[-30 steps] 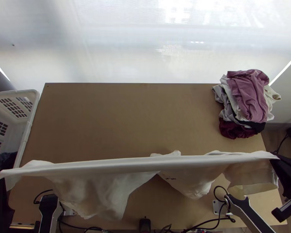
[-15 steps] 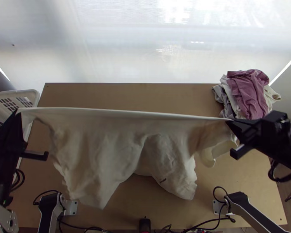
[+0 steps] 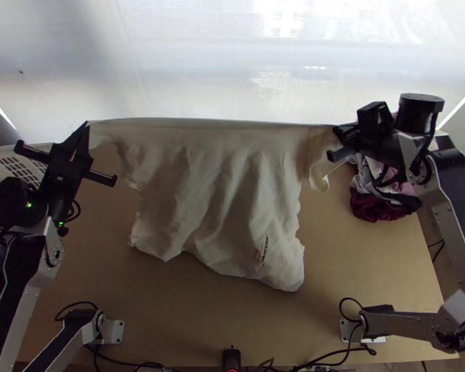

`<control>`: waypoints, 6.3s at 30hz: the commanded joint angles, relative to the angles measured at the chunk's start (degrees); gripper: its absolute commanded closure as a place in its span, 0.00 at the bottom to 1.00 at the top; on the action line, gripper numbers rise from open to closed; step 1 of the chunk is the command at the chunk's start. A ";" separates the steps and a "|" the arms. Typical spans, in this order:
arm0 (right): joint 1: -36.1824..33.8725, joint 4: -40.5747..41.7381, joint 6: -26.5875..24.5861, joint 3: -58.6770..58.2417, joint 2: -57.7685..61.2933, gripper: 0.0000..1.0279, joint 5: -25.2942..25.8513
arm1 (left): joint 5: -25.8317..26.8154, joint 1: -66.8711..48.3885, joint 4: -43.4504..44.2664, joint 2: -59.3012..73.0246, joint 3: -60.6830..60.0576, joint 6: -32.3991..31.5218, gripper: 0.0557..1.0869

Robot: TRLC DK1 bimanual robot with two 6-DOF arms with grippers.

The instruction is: Fold the t-shirt

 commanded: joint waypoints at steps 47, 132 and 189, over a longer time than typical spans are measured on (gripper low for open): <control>22.30 1.21 1.26 -27.96 -3.77 0.22 10.41 | -1.68 -14.08 -7.41 24.85 -0.16 12.34 0.05; 44.97 5.34 6.54 -51.26 -10.10 0.23 7.77 | 12.12 -10.12 4.81 12.72 -40.94 46.79 0.14; 32.49 -39.22 6.10 -3.53 -25.04 0.97 -2.69 | 8.26 -15.57 -79.65 -11.01 24.19 3.20 0.96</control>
